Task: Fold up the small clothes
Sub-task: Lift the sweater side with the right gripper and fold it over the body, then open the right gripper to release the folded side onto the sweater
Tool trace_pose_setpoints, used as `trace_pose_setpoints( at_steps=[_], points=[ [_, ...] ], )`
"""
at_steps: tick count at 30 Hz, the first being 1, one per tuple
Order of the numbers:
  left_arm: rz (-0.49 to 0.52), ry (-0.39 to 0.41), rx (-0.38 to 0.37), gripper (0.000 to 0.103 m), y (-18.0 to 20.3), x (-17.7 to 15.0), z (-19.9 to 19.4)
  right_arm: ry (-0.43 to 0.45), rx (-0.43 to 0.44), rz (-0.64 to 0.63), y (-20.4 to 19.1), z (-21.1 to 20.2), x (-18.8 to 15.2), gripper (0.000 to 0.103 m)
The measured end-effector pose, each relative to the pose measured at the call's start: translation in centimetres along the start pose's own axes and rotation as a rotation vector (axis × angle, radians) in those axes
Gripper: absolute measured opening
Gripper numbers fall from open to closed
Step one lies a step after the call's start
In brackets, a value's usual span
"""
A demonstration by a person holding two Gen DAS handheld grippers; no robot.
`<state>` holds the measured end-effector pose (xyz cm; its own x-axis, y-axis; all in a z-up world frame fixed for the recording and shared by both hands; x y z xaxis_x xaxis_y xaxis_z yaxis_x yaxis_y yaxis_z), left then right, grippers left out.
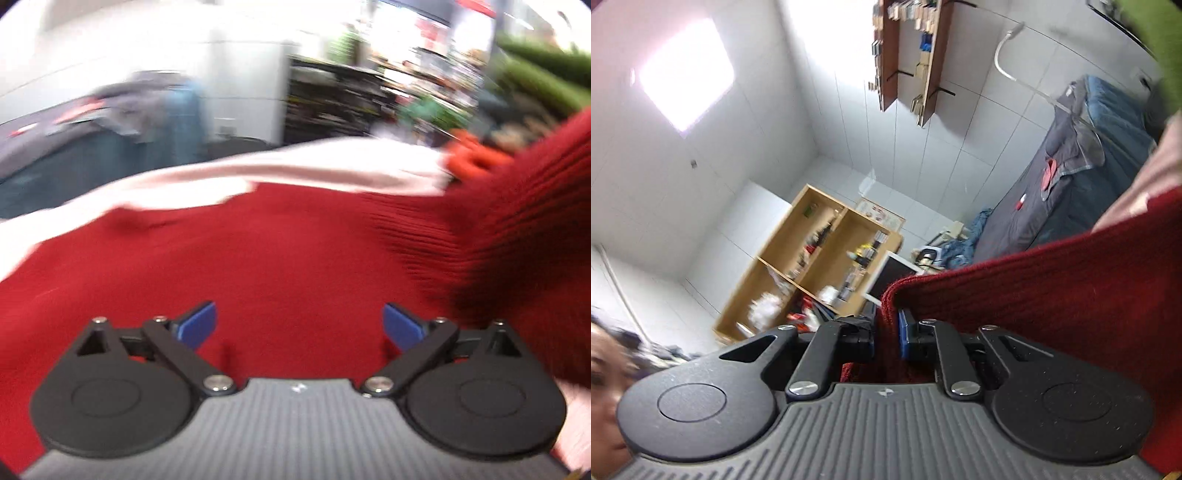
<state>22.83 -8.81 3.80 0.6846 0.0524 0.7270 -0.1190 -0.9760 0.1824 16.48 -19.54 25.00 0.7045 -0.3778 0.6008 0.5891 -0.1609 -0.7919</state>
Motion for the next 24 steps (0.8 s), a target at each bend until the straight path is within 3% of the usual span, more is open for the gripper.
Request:
trace_pose_setpoints(
  at_steps=[3, 7, 11, 17, 20, 21, 22, 24],
  points=[
    [-0.050, 0.042, 0.114, 0.100, -5.9, -1.4, -4.3, -0.019, -0.008, 0.040, 2.3, 4.5, 0.4, 0.023],
    [-0.064, 0.026, 0.282, 0.102, -11.1, -4.7, -8.6, -0.100, -0.106, 0.020, 6.8, 10.9, -1.0, 0.023],
    [-0.082, -0.030, 0.334, 0.103, -13.6, -7.4, -9.8, -0.137, -0.202, 0.211, 13.3, 16.3, -4.0, 0.024],
    [-0.129, -0.068, 0.311, 0.102, -15.1, -9.3, -10.1, -0.148, -0.468, 0.163, 21.1, 19.8, -7.0, 0.025],
    [-0.103, -0.069, 0.318, 0.103, -14.9, -10.1, -10.5, -0.146, -0.543, 0.181, 23.4, 19.6, -7.8, 0.042],
    [-0.103, -0.069, 0.319, 0.103, -14.6, -10.5, -10.5, -0.158, -0.553, 0.175, 23.6, 19.3, -8.1, 0.054],
    [-0.106, -0.070, 0.319, 0.103, -14.6, -10.6, -10.4, -0.175, -0.559, 0.163, 23.5, 19.1, -8.2, 0.078],
    [-0.112, -0.071, 0.326, 0.103, -14.6, -10.6, -10.1, -0.204, -0.568, 0.092, 22.4, 18.1, -8.3, 0.098]
  ],
)
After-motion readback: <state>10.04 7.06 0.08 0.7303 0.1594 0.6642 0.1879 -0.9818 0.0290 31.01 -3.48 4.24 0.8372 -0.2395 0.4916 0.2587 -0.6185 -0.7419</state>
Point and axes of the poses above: each gripper's, at about its wrist camera, not at the fingertips, and z roughly the way its jaws point, y to its right, x to its top, the point moved 6 cm from there along z, roughly the way its jaws point, and after that the axes turned 7 degrees about -z, right-handed, at the moved point
